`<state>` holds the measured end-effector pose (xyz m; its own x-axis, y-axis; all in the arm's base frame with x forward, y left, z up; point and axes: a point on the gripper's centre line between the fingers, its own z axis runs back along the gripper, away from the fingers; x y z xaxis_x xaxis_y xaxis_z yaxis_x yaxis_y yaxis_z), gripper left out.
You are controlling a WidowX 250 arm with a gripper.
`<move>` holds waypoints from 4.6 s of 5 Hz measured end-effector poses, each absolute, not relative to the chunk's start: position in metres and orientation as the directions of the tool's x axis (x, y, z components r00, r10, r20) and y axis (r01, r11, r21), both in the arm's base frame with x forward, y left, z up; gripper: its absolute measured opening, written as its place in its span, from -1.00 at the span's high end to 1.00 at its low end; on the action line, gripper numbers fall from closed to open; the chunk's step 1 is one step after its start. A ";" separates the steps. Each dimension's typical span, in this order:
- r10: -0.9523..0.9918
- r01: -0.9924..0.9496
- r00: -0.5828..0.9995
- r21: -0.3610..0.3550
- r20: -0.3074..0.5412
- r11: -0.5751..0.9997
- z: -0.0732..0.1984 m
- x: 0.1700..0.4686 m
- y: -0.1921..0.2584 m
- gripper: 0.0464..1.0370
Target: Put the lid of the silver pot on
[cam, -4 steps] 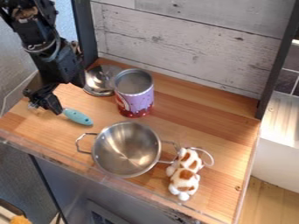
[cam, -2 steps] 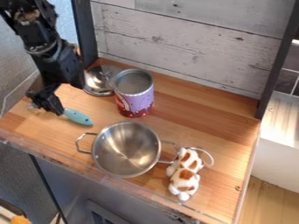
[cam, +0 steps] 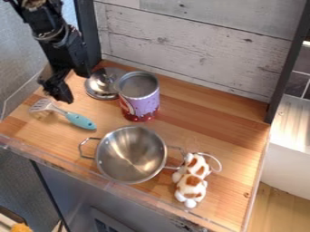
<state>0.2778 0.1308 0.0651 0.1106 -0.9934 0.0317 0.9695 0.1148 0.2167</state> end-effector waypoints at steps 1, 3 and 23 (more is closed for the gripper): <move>-0.992 0.971 0.111 0.208 0.058 0.120 0.062 0.301 0.129 -0.93; -0.997 0.971 0.083 0.224 0.008 0.082 0.046 0.343 0.122 -0.93; -0.963 0.936 -0.254 0.226 -0.092 -0.268 0.069 0.240 0.003 0.55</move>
